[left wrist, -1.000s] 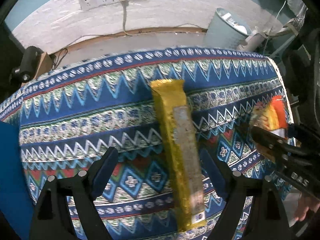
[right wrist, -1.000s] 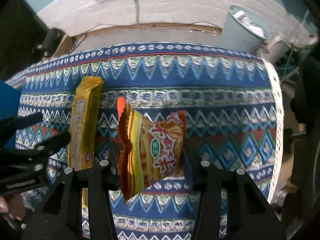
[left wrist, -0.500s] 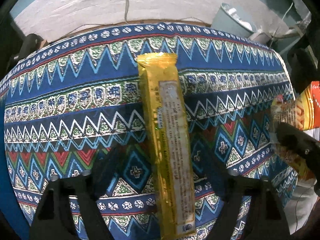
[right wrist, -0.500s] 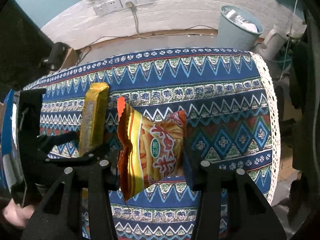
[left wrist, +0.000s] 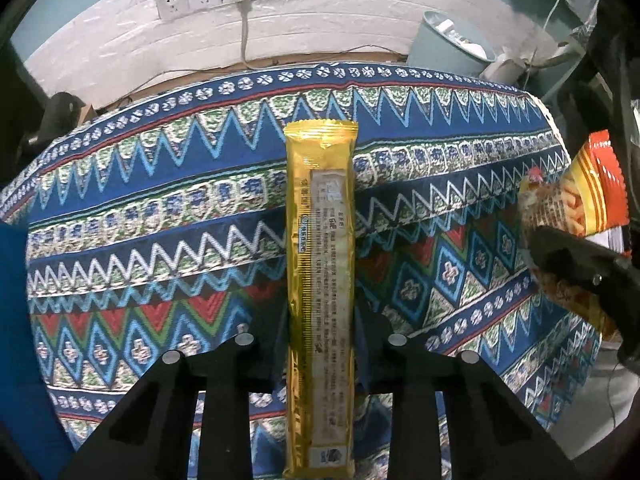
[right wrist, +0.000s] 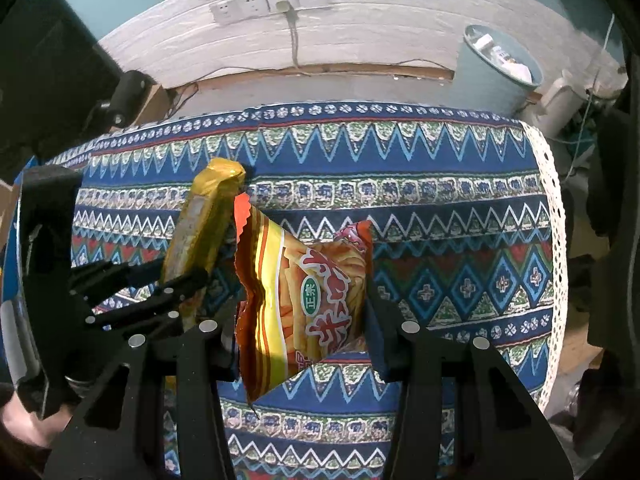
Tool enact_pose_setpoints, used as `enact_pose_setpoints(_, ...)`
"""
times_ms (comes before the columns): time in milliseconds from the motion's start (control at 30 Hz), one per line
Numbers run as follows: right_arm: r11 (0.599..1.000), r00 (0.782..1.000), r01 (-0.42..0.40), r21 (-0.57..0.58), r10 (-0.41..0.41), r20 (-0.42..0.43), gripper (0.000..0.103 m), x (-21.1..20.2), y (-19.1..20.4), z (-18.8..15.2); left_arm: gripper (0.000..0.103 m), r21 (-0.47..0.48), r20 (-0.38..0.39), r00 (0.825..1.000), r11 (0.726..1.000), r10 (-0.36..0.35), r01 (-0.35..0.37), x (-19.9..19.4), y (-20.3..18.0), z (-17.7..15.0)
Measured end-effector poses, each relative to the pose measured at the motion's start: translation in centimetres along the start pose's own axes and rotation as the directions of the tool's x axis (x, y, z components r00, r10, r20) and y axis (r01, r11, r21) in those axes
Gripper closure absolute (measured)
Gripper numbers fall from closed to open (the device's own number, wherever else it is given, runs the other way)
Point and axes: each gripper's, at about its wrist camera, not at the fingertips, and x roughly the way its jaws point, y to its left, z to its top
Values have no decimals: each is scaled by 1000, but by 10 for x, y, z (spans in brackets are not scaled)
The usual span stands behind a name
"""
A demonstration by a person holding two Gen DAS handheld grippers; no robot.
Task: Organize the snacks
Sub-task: 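Carry the yellow bar with left tool while right tool carries the orange packet over the box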
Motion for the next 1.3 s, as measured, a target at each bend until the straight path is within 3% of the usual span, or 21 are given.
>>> enact_pose_setpoints(500, 995, 999, -24, -100, 28, 39, 57, -26, 36, -5, 75, 97, 95, 993, 993, 64, -73, -98, 36, -16)
enact_pose_setpoints(733, 987, 996, -45, -152, 56, 71, 57, -44, 59, -6, 75, 110, 167, 982, 988, 88, -108, -144, 57, -26)
enact_pose_setpoints(933, 979, 992, -66, -195, 85, 94, 57, -56, 79, -7, 75, 97, 206, 970, 983, 132, -154, -157, 69, -35)
enact_pose_setpoints(1300, 957, 984, -112, -267, 144, 103, 57, -71, 125, -6, 75, 51, 231, 966, 990, 114, -129, -188, 105, -59)
